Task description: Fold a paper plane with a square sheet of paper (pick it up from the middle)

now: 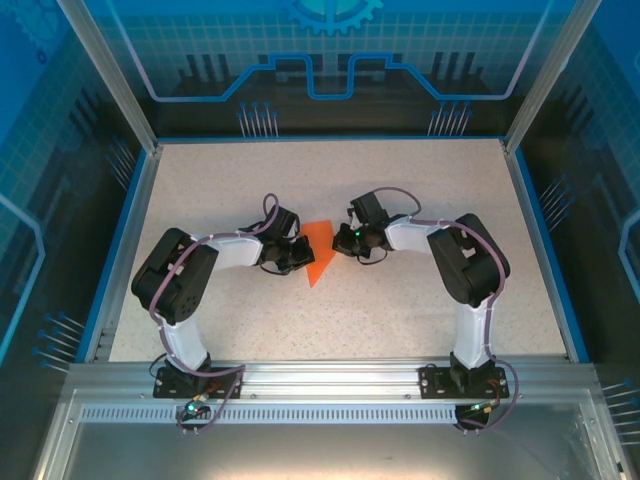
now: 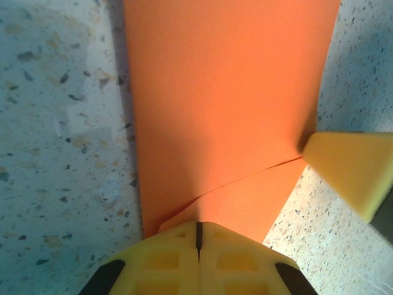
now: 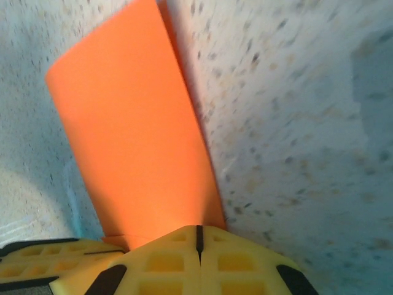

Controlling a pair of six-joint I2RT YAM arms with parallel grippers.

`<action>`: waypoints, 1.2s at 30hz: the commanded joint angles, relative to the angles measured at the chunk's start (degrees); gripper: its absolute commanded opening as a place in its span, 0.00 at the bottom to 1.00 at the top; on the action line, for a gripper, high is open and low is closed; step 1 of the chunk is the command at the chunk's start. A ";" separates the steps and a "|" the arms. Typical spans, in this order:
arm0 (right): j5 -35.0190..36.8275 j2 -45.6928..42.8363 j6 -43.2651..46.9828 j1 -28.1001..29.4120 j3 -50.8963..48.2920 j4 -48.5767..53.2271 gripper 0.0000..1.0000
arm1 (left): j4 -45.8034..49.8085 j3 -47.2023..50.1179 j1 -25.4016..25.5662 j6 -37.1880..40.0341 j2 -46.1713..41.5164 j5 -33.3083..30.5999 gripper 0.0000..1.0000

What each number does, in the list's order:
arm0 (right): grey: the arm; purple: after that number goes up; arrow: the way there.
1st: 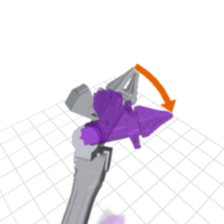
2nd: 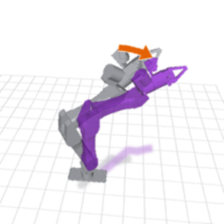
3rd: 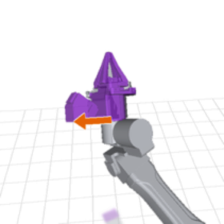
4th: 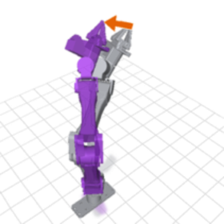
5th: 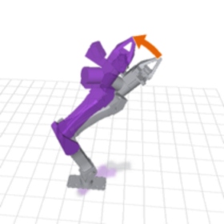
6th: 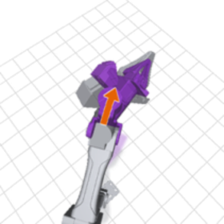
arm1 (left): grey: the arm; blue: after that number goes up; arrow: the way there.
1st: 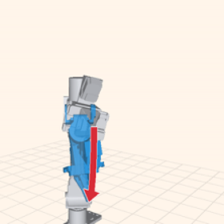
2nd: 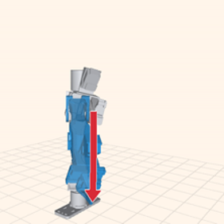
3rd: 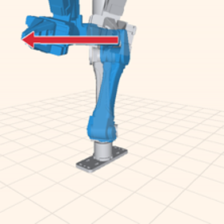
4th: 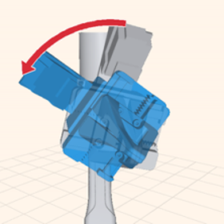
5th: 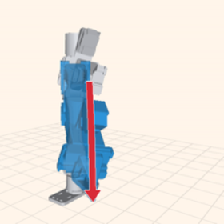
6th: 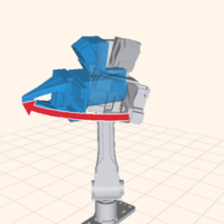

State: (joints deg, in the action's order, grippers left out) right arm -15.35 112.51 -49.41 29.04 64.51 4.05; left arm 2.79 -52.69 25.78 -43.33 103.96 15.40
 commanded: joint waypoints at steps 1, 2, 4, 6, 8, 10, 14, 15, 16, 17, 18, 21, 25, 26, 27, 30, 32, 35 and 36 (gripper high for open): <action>1.47 -2.30 1.11 -0.13 0.33 0.48 0.00 | 5.74 0.47 0.15 1.60 -0.09 -2.48 0.00; 0.71 -2.21 1.28 0.74 0.35 0.03 0.00 | 5.74 0.39 0.15 1.71 -0.08 -2.33 0.00; -0.16 -2.42 1.41 1.95 -0.14 -1.08 0.00 | 5.66 0.39 0.15 1.77 -0.18 -2.30 0.00; -1.59 -2.23 1.04 2.42 -0.70 -2.64 0.00 | 5.68 0.33 0.15 2.06 -0.32 -2.33 0.00; -2.89 -0.77 1.15 2.78 -0.03 -2.39 0.00 | 5.57 0.43 0.13 2.07 -0.50 -2.39 0.00; -3.44 0.65 0.98 2.69 0.61 -1.78 0.00 | 5.58 0.46 0.15 2.24 -0.73 -2.30 0.00; -1.62 2.18 0.64 1.69 0.67 -0.12 0.00 | 5.77 0.25 0.14 2.70 -1.19 -2.21 0.00; -0.90 2.28 0.35 1.34 0.57 0.34 0.00 | 5.84 0.29 0.15 2.81 -1.46 -2.21 0.00; -0.13 2.41 0.03 1.01 0.53 1.10 0.00 | 5.91 0.15 0.10 2.81 -1.74 -2.14 0.00; 0.67 2.46 -0.25 0.68 0.36 1.79 0.00 | 5.77 0.18 0.11 3.01 -2.11 -1.91 0.00; 1.56 2.39 -0.57 0.49 0.20 2.43 0.00 | 5.70 0.16 0.14 3.02 -2.44 -1.64 0.00; 3.94 1.57 -1.70 0.39 -0.70 4.47 0.00 | 4.93 -0.05 0.13 3.41 -4.74 -0.45 0.05; 7.06 -2.75 -5.72 1.42 -5.40 4.50 0.00 | 2.20 0.82 0.18 3.33 -9.89 2.08 0.18; 8.49 -4.52 -7.15 1.97 -6.83 4.62 0.00 | 0.96 1.57 0.20 3.06 -11.30 2.89 0.20; 9.84 -5.82 -8.40 2.44 -7.90 4.82 0.00 | -0.10 2.18 0.35 2.71 -12.31 3.74 0.22; 14.32 -10.16 -12.64 3.89 -11.63 5.15 0.00 | -4.10 5.35 1.37 0.78 -14.56 6.33 0.23; 16.18 -11.84 -14.52 4.22 -12.56 5.47 0.00 | -6.68 7.42 2.50 -0.91 -15.02 7.58 0.23; 17.50 -13.29 -15.80 4.22 -13.17 5.26 0.00 | -10.13 10.36 4.64 -3.87 -14.97 7.94 0.21; 17.19 -13.46 -15.57 4.21 -13.14 4.92 0.00 | -10.85 11.11 5.32 -4.63 -14.64 7.52 0.20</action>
State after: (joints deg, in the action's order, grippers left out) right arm -1.87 100.66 -62.17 32.77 52.01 7.33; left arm -4.32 -43.92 29.61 -44.88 89.06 20.75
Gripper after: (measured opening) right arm 0.046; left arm 0.207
